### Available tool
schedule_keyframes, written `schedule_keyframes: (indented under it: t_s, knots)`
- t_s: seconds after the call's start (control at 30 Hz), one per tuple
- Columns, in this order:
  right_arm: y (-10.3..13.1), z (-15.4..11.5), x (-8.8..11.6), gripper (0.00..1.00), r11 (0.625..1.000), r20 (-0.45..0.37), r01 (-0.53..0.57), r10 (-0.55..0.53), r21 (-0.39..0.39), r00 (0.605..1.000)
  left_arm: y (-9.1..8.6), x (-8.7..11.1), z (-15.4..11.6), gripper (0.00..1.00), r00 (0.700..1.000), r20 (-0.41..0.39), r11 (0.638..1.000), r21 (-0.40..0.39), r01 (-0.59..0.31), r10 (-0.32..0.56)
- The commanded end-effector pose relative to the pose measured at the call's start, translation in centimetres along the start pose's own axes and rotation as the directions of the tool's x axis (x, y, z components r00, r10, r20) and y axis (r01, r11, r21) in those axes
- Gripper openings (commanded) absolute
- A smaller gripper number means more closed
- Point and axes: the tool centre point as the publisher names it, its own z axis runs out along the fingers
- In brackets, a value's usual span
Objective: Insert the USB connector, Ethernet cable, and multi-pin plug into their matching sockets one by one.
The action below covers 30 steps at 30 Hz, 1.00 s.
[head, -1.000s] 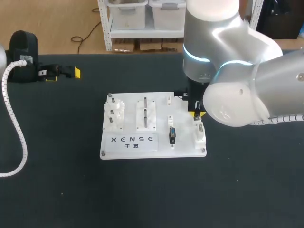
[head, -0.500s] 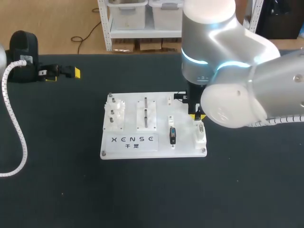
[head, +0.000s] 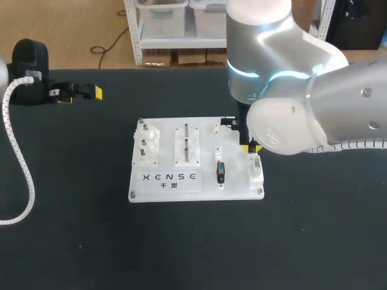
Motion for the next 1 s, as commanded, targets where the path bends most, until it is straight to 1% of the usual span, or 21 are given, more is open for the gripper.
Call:
schedule_keyframes:
  t_s: [0.03,0.07,0.1,0.27,0.4,0.6,0.77,1.0]
  knots:
    - [-0.4,1.2,-0.2,0.11,1.0,0.011,0.002,-0.002,-0.003,1.0,0.0,0.0,0.0,1.0,1.0,0.0,1.0,0.0,0.0,0.0]
    - [-0.4,0.8,-0.2,0.36,1.0,0.018,0.004,-0.004,-0.007,1.0,0.0,0.0,0.0,1.0,1.0,0.0,1.0,0.0,0.0,0.0]
    - [-0.3,0.4,-0.2,1.0,1.0,0.025,0.005,-0.005,-0.012,1.0,0.0,0.0,0.0,1.0,1.0,0.0,1.0,0.0,0.0,0.0]
    - [0.1,-2.1,-0.2,1.0,0.999,0.065,0.004,0.0,-0.047,0.998,0.0,0.0,0.0,1.0,1.0,0.0,1.0,0.0,0.0,0.0]
    - [1.0,-4.2,0.1,1.0,0.998,0.102,0.017,-0.011,-0.066,0.995,0.0,0.0,0.0,1.0,1.0,0.0,1.0,0.0,0.0,0.0]
    - [2.6,-6.8,1.1,1.0,0.996,0.112,0.037,-0.027,-0.085,0.993,0.0,0.0,0.0,1.0,1.0,0.0,1.0,0.0,0.0,0.0]
    - [3.7,-7.5,2.2,1.0,0.993,0.089,0.065,-0.056,-0.096,0.994,0.0,0.0,0.0,1.0,1.0,0.0,1.0,0.0,0.0,0.0]
    - [4.8,-7.1,3.8,1.0,0.991,0.033,0.091,-0.088,-0.099,0.996,0.0,0.0,0.0,1.0,1.0,0.0,1.0,0.0,0.0,0.0]
